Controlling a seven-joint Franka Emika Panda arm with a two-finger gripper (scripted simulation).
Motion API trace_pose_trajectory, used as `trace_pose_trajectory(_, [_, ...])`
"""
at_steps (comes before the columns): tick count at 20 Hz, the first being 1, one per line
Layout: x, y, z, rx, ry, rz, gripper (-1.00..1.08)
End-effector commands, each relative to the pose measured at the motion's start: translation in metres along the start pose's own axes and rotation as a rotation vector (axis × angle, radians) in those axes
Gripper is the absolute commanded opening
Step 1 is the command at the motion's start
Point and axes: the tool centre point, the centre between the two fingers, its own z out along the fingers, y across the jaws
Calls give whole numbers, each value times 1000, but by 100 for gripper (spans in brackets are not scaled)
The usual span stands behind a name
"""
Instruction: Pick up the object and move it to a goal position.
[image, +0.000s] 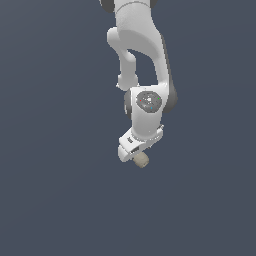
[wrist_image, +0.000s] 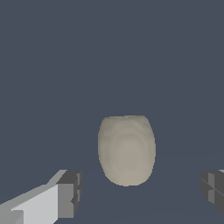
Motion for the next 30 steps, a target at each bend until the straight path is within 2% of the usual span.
trace_pose_trajectory(1, [4, -2, 4, 1, 4, -34, 100])
trace_pose_trajectory(11, [6, -3, 11, 3, 6, -58, 100])
trace_pose_trajectory(20, [6, -4, 52, 3, 7, -63, 100])
trace_pose_trajectory(25, [7, -4, 58, 3, 7, -63, 100])
trace_pose_trajectory(26, [7, -4, 58, 3, 7, -63, -100])
trace_pose_trajectory(30, [7, -4, 58, 3, 7, -63, -100])
